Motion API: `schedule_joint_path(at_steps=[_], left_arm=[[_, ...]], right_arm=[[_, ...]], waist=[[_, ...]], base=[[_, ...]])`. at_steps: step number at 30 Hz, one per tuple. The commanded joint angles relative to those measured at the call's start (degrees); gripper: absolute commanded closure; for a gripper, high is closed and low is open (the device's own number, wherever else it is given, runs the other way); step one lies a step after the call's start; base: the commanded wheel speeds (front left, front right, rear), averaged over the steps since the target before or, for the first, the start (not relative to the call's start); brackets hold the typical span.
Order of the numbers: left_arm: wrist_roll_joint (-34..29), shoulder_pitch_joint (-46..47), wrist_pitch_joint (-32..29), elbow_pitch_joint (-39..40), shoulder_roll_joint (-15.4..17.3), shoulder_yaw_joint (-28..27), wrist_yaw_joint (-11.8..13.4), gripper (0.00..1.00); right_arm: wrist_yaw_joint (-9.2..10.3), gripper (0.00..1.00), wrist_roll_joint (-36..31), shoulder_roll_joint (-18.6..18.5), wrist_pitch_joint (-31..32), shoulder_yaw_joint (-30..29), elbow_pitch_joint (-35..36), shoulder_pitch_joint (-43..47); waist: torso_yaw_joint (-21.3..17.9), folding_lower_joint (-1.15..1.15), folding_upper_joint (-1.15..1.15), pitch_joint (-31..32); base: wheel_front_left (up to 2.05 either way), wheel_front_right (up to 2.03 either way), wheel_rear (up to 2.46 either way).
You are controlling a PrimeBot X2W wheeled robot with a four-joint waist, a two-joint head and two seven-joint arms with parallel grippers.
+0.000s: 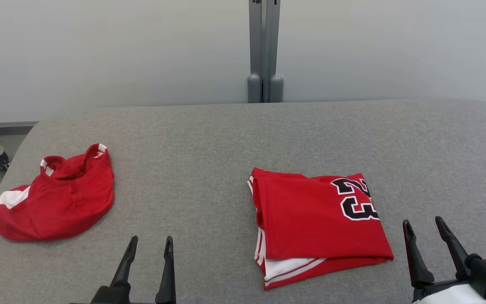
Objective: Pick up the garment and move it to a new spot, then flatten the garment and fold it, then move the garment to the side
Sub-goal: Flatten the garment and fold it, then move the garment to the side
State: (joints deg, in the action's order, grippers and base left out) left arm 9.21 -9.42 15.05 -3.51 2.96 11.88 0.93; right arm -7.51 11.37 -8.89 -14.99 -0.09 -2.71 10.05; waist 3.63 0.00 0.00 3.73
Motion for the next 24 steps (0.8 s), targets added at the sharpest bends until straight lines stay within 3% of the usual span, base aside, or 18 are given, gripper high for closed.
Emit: schedule_joint_path(at_steps=[1, 24], left_arm=[[0.13, -1.22, 0.17, 0.14, -0.03, -0.39, -0.38, 0.00], [-1.86, -0.98, 0.17, -0.32, -0.04, 1.01, -1.86, 0.00]], right_arm=[[0.04, 0.00, -0.29, 0.58, -0.24, -0.49, 0.16, 1.36], [0.04, 0.00, -1.20, 1.65, -0.25, 1.06, -1.25, 3.44]], waist=[[0.83, 0.00, 0.00, 0.93], [2.15, 0.00, 0.00, 1.29]], base=[[0.00, 0.00, 0.00], [0.00, 0.00, 0.00]])
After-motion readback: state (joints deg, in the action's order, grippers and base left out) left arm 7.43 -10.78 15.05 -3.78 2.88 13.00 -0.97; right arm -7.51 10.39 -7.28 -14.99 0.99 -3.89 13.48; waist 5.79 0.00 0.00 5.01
